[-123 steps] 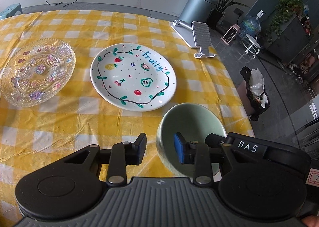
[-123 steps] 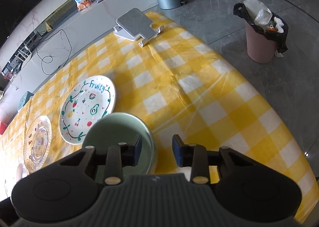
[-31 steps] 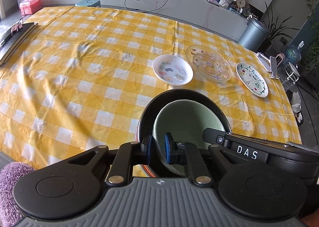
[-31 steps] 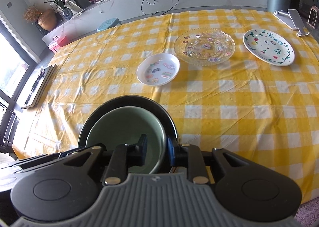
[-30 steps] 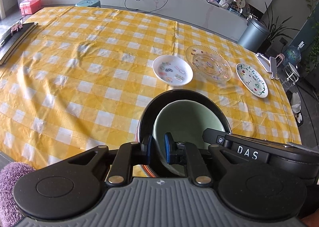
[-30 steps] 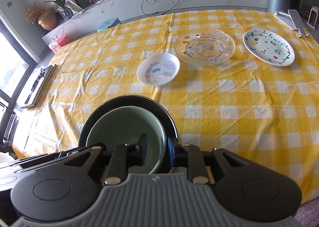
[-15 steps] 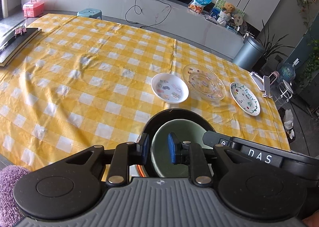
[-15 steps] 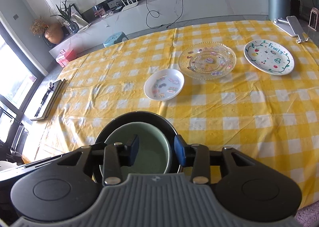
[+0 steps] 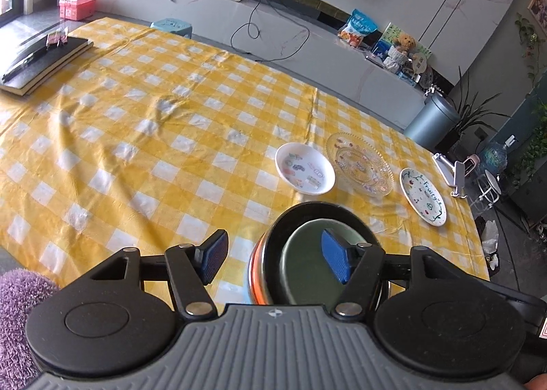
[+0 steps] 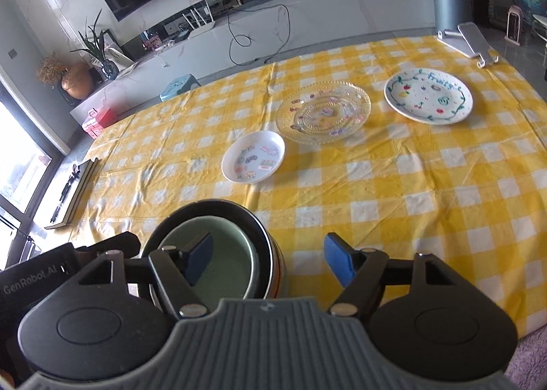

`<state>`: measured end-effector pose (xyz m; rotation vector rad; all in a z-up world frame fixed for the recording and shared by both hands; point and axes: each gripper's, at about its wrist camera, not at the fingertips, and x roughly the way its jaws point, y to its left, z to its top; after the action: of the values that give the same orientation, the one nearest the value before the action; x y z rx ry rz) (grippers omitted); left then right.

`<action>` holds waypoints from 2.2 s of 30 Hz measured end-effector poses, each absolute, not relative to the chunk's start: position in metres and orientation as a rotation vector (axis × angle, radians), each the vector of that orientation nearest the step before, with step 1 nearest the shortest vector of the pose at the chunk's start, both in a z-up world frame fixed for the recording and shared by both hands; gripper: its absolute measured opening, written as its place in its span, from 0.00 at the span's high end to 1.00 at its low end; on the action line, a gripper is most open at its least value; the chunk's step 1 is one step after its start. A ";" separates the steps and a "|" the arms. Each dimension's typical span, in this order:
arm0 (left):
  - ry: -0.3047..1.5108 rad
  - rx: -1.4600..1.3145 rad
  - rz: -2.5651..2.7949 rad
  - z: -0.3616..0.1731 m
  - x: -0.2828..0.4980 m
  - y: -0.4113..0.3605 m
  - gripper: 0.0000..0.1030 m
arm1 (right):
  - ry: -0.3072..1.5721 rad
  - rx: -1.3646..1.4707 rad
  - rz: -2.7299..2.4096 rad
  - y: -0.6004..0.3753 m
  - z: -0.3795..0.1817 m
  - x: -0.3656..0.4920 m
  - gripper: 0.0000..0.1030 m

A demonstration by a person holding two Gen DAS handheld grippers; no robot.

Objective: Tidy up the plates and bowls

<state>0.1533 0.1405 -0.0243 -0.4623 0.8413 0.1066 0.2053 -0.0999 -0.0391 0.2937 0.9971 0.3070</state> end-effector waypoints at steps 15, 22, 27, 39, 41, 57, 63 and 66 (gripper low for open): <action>0.973 -0.626 0.038 -0.064 0.161 0.154 0.59 | 1.163 0.457 0.339 -0.092 -0.085 0.215 0.58; 0.955 -0.614 0.047 -0.062 0.173 0.159 0.62 | 1.160 0.452 0.336 -0.087 -0.084 0.228 0.61; 0.949 -0.610 0.060 -0.059 0.186 0.166 0.64 | 1.156 0.440 0.336 -0.078 -0.084 0.241 0.61; 0.943 -0.574 0.070 -0.053 0.199 0.171 0.63 | 1.159 0.450 0.388 -0.071 -0.084 0.258 0.55; 0.924 -0.568 0.068 -0.048 0.198 0.172 0.58 | 1.139 0.449 0.406 -0.077 -0.079 0.256 0.50; 0.877 -0.330 -0.097 -0.001 0.275 0.113 0.54 | 0.903 0.350 0.326 -0.163 -0.054 0.297 0.47; 0.874 -0.087 -0.159 -0.004 0.324 0.079 0.54 | 0.858 0.291 0.373 -0.171 -0.068 0.337 0.33; 0.926 -0.025 -0.219 -0.010 0.353 0.067 0.54 | 0.880 0.274 0.370 -0.171 -0.077 0.358 0.34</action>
<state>0.3535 0.0673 -0.0099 -0.0250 0.9258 -0.2194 0.3576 -0.1709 -0.0768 0.2743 0.8797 0.3705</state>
